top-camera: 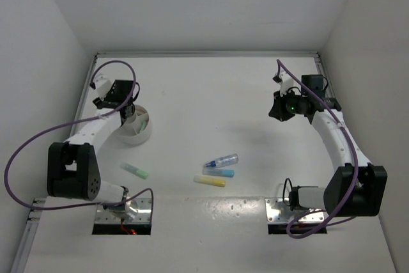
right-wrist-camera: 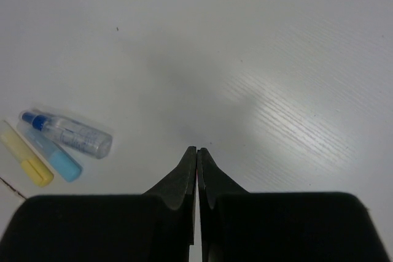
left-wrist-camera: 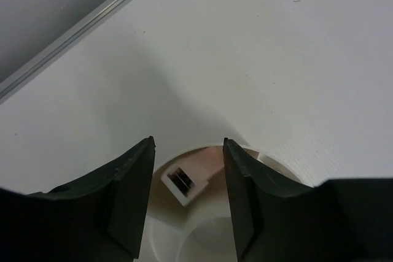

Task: Sort the stationery into containers
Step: Place the stapler in the storage box.

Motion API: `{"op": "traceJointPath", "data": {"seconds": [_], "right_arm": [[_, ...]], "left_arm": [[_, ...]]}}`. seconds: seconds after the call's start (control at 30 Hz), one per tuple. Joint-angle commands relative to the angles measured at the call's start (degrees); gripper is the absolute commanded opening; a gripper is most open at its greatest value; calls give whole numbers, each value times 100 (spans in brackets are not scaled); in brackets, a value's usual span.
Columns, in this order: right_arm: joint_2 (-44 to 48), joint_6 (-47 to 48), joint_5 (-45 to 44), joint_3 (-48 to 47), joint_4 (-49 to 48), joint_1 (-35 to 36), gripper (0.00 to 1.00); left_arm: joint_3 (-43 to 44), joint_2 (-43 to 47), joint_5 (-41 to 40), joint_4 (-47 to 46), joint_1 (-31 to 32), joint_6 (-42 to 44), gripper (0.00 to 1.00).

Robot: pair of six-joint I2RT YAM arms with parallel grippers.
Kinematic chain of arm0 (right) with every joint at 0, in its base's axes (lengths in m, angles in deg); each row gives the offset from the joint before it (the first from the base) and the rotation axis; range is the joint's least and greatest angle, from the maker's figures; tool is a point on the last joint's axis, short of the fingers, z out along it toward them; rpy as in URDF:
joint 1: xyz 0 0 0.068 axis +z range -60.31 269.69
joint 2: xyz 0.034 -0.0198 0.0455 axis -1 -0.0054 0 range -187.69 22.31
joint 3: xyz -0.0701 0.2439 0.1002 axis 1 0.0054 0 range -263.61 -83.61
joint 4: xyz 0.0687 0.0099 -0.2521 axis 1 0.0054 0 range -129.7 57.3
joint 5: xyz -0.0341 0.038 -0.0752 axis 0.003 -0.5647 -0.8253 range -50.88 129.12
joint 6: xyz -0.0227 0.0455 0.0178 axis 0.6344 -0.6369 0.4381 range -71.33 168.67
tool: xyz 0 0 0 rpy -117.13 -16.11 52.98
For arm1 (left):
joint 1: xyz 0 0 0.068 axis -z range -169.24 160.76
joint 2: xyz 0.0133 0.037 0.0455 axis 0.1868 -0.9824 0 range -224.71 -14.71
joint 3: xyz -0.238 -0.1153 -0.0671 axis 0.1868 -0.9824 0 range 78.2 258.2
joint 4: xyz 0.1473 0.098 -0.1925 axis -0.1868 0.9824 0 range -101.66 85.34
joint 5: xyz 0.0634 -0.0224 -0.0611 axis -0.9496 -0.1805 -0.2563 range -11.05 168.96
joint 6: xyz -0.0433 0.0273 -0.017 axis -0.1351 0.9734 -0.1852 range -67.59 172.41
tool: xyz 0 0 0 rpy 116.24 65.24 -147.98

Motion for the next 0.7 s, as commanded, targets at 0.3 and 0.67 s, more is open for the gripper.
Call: {"op": "traceJointPath", "data": {"seconds": [0.3,0.67], "right_arm": [[-56,117,51,0,-120,-22,17],[-213,689,834,-211,478,-22,58]], "left_arm": [[632,1382,450,46,-39,249,0],[-789,3053,3800,1382,997,-1057,58]]}}
